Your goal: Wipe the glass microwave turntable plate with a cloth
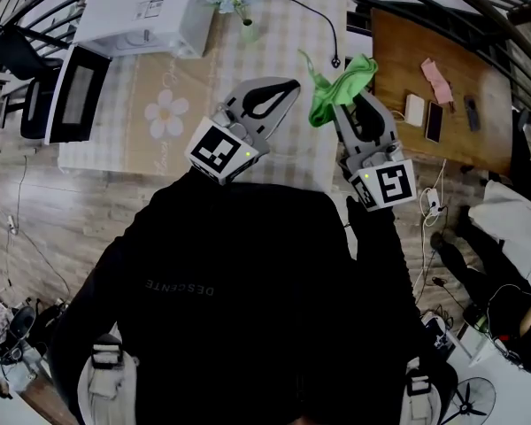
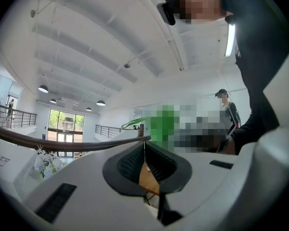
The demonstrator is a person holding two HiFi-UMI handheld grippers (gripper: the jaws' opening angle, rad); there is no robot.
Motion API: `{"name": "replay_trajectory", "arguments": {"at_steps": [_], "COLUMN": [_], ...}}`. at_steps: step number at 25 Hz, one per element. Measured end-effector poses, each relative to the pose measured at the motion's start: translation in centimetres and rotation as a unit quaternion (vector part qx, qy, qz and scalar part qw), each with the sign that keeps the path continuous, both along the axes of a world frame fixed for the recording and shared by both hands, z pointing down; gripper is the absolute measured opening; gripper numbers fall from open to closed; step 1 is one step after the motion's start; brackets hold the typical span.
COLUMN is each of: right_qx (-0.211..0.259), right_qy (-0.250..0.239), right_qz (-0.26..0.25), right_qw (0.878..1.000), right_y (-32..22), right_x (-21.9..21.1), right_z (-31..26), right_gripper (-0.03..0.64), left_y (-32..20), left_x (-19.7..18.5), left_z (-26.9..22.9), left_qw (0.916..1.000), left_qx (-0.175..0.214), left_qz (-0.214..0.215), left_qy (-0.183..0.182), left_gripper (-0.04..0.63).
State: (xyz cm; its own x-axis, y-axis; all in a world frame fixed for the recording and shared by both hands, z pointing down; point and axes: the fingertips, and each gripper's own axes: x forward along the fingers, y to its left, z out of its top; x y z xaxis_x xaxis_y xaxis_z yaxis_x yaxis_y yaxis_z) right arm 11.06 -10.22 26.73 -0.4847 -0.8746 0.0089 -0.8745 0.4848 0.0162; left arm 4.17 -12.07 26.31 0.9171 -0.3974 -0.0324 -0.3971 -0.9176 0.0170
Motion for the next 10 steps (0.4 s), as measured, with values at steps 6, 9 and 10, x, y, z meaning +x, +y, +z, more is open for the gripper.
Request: {"name": "replay_trajectory", "arguments": {"at_steps": [6,9,10], "right_qx": [-0.003,-0.005,-0.006], "right_qy": [0.002,0.001,0.001], "right_qz": [-0.003,-0.003,-0.003], "right_qw": [1.0,1.0,1.0], "right_y": [0.12,0.19,0.21], "right_x": [-0.28,-0.18,-0.14], "right_z": [0.07,0.07,0.07], "right_gripper": [0.127,0.127,0.127], "left_y": [0.2,0.36,0.42], "left_x": [-0.12,-0.04,-0.01], "left_z": [0.27,0.25,0.24], "left_qw": [0.9999,0.9998,0.9998], "left_qx": [-0.007,-0.017,-0.018], "left_qz": [0.003,0.002,0.002], "left_qy": [-0.007,-0.012,-0.012], "left_gripper": [0.021,0.021,0.021]}}
